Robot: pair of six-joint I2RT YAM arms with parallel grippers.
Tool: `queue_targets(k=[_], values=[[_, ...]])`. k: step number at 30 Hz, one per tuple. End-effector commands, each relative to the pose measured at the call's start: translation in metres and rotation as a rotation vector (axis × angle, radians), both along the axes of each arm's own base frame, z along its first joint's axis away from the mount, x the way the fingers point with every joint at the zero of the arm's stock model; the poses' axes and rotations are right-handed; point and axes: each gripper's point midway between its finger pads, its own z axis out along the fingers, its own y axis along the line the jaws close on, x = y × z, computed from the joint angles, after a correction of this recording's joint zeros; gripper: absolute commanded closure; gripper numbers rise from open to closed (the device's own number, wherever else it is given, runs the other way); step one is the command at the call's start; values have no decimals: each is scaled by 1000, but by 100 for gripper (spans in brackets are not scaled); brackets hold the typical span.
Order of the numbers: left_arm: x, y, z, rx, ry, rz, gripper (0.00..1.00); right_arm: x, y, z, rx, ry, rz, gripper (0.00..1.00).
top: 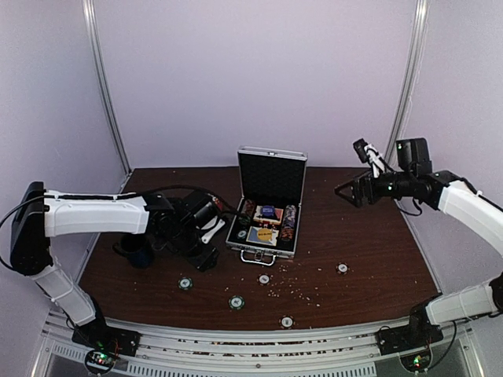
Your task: Pack up texas hold em set
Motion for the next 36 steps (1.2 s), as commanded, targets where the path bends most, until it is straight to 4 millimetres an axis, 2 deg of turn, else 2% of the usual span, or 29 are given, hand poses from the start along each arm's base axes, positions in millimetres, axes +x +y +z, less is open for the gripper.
queue_targets(k=[1, 4, 6, 9, 13, 18, 23, 29, 36], values=[[-25, 22, -6, 61, 91, -35, 42, -10, -52, -59, -358, -82, -109, 6], [-30, 22, -16, 82, 129, -71, 42, -29, -44, -91, -345, -53, -20, 10], [-32, 12, -20, 69, 153, -108, 44, -43, -35, -105, -343, -41, 79, 11], [-36, -19, -13, -10, 151, -199, 45, -43, -36, -109, -365, -39, 87, 15], [-55, -59, -9, -60, 139, -359, 46, -43, -36, -120, -384, -17, 106, 20], [-75, -83, -23, -18, 145, -473, 46, -41, -35, -128, -398, 23, 127, 24], [-77, -88, -39, 27, 148, -482, 44, -42, -35, -130, -406, 28, 134, 25], [-75, -89, -46, 54, 153, -480, 43, -42, -36, -130, -411, 22, 135, 25], [-83, -89, -52, 66, 183, -498, 43, -43, -35, -130, -413, 26, 145, 25]])
